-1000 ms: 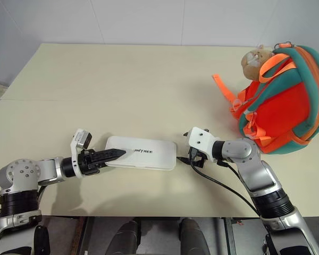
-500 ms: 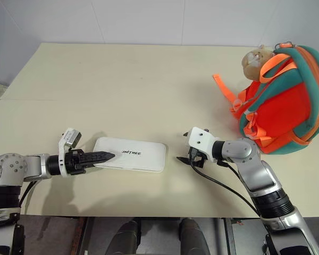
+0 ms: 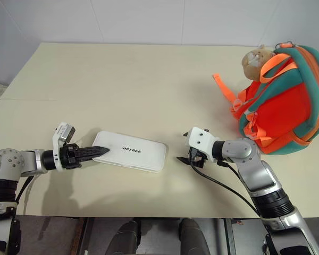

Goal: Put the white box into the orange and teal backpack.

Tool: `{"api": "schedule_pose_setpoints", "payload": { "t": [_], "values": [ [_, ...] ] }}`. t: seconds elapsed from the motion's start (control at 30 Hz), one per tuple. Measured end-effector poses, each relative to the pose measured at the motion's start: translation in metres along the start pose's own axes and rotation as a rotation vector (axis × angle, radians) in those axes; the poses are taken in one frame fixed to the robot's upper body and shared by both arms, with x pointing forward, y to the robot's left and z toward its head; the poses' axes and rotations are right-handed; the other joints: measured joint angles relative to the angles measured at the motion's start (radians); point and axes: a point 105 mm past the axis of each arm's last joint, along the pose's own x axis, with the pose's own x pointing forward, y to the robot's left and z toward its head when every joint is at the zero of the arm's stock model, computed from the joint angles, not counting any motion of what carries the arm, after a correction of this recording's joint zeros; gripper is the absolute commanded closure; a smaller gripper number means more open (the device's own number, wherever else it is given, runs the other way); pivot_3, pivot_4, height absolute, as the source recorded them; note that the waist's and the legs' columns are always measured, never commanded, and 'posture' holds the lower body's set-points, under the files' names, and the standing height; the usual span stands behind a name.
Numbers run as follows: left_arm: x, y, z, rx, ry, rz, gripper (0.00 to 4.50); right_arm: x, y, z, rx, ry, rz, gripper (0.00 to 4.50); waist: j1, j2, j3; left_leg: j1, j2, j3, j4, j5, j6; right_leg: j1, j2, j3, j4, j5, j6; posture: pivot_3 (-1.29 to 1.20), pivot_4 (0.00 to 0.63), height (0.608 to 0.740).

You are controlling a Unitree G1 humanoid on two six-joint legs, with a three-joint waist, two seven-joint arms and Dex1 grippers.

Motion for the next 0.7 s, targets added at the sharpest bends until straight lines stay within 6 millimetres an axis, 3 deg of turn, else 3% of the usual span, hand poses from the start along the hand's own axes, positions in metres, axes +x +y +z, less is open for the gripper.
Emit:
{"api": "schedule_pose_setpoints", "payload": {
  "t": [0.07,0.43,0.7],
  "values": [
    [0.001,-0.004,0.002,0.007,-0.003,-0.024,2.9,0.0,0.0,0.0,0.0,-0.001,0.0,0.0,0.0,0.0,0.0,0.0,0.0,0.0,0.0,0.0,0.0,0.0,0.0,0.0,0.0,0.0,0.0,0.0,0.15,0.74],
    [0.003,0.002,0.008,-0.026,-0.087,-0.014,2.91,-0.001,-0.002,0.001,0.006,-0.009,-0.01,0.0,0.001,0.0,0.0,0.0,0.0,0.0,0.001,0.0,0.0,0.0,0.0,0.0,0.001,0.0,0.0,0.0,0.15,0.74],
    [0.013,0.001,0.017,-0.108,-0.207,-0.018,2.96,-0.016,-0.02,0.006,0.079,-0.075,-0.179,0.0,0.002,0.0,0.0,0.0,0.0,0.0,0.002,0.0,0.0,0.001,0.0,0.0,0.002,0.0,0.001,0.0,0.15,0.74]
  ]
}}
